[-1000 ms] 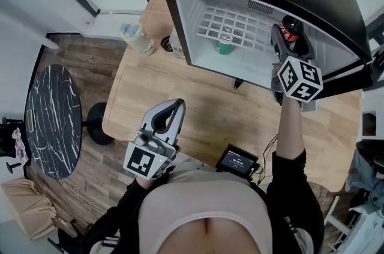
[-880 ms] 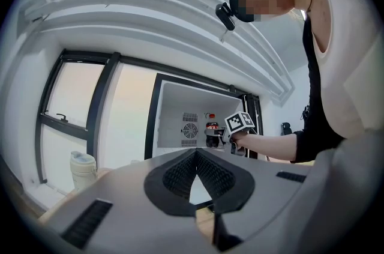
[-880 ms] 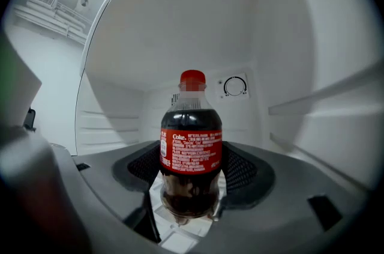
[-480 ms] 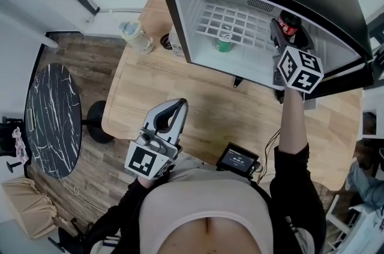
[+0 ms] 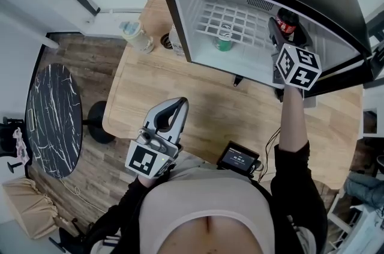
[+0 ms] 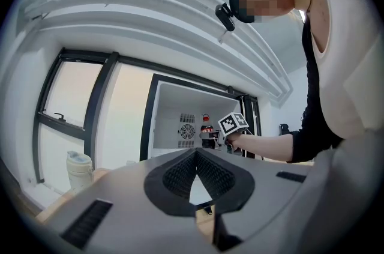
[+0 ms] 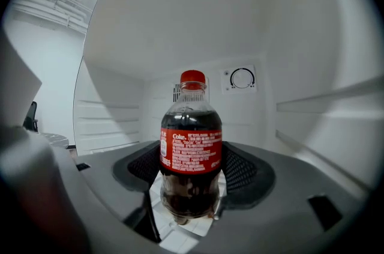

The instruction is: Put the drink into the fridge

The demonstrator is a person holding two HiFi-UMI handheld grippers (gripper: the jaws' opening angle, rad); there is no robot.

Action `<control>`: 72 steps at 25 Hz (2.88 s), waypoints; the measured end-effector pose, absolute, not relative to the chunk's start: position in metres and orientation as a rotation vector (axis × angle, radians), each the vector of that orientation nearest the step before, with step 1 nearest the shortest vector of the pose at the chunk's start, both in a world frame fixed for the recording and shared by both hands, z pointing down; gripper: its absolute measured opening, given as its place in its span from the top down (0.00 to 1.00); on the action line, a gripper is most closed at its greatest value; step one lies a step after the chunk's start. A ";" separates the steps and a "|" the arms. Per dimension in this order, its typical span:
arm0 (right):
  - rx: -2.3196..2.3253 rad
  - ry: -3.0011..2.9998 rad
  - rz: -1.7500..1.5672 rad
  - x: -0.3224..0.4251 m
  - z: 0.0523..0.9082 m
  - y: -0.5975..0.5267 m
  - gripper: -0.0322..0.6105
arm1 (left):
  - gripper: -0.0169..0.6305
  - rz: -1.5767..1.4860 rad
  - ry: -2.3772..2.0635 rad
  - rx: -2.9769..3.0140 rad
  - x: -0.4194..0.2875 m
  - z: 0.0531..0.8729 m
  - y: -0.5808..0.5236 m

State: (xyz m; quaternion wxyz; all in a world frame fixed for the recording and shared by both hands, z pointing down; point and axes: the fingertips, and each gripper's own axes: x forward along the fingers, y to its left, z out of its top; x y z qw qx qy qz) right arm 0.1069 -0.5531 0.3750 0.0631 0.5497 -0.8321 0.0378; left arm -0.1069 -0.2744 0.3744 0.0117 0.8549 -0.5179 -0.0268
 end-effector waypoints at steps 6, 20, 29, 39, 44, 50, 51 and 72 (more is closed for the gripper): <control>1.666 -2.501 0.102 0.107 0.375 -0.552 0.45 | 0.97 -0.095 -1.615 2.672 -0.108 0.375 -0.273; 1.713 -2.495 0.127 0.114 0.374 -0.544 0.45 | 0.97 -0.106 -1.595 2.674 -0.104 0.373 -0.272; 1.724 -2.478 0.142 0.114 0.374 -0.544 0.45 | 0.97 -0.114 -1.599 2.671 -0.106 0.372 -0.271; 1.750 -2.457 0.114 0.116 0.373 -0.545 0.45 | 0.97 -0.121 -1.602 2.670 -0.107 0.371 -0.268; 1.743 -2.453 0.102 0.114 0.374 -0.545 0.45 | 0.97 -0.121 -1.605 2.669 -0.107 0.370 -0.267; 1.752 -2.414 0.084 0.114 0.379 -0.548 0.47 | 0.97 -0.123 -1.608 2.670 -0.108 0.369 -0.266; 1.754 -2.413 0.077 0.114 0.379 -0.547 0.47 | 0.97 -0.121 -1.608 2.670 -0.108 0.370 -0.266; 1.796 -2.505 0.086 0.112 0.373 -0.498 0.48 | 0.97 -0.128 -1.557 2.699 -0.099 0.367 -0.270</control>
